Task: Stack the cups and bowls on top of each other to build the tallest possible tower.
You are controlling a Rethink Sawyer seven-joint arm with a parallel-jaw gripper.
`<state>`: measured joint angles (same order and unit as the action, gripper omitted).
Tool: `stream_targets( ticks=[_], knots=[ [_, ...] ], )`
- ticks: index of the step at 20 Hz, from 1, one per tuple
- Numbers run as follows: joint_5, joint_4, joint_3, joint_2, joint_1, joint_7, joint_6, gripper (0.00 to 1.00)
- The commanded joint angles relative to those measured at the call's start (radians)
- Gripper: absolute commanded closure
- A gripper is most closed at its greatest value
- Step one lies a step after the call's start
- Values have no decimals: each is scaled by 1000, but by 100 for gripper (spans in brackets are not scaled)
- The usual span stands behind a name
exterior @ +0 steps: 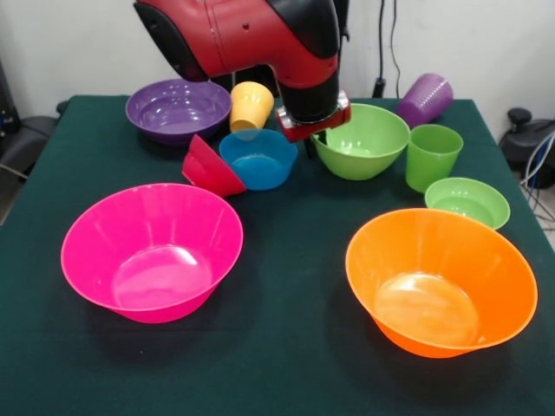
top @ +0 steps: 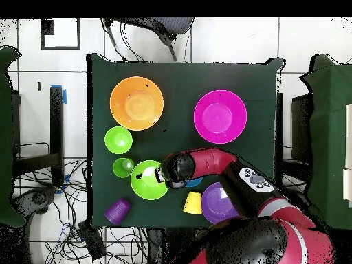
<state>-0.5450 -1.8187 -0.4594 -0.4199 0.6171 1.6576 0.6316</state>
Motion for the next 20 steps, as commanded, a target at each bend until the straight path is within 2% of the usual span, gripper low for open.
stream_targets(
  ticks=[1, 4, 9, 20],
  knots=[
    [-93, 58, -29, -76, 33, -86, -77, 100],
    [-89, 58, -45, -88, 48, -93, -84, 100],
    [-131, 68, -35, -94, 39, -51, -176, 100],
    [-141, 71, -27, -111, 42, -48, -171, 100]
  ],
)
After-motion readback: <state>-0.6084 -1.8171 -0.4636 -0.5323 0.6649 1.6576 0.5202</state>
